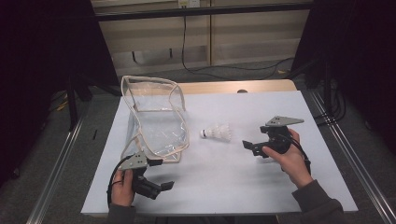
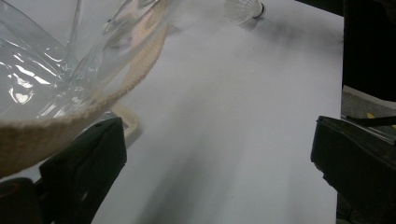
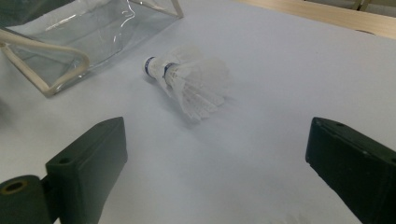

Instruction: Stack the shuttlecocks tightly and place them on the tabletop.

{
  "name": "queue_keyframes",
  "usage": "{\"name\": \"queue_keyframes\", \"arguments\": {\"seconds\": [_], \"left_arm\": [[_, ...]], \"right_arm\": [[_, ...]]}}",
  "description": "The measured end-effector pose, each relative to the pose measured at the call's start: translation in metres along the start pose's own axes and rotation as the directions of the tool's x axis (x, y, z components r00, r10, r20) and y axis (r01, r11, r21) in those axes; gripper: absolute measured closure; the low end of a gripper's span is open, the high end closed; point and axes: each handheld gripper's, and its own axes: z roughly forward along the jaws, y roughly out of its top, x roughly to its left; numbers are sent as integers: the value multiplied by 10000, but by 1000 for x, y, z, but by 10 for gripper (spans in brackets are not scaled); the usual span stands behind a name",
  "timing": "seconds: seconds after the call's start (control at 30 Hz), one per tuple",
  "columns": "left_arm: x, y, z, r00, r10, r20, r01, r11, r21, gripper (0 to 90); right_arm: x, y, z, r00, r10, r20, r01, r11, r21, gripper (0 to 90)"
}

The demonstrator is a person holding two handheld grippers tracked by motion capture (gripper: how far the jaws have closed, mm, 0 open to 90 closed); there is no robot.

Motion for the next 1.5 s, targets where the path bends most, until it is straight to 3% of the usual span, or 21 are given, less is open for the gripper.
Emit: {"name": "queue_keyframes", "arguments": {"seconds": [0.97, 1.5], "left_arm": [[0, 0, 0, 10000, 11, -3, -11, 10000, 17, 35], [0, 0, 0, 10000, -14, -15, 14, 10000, 11, 35]], "right_arm": [[-20, -25, -6, 9955, 206, 928, -255, 9983, 517, 94], [-19, -30, -7, 9941, 247, 1057, -306, 9981, 539, 245]]}}
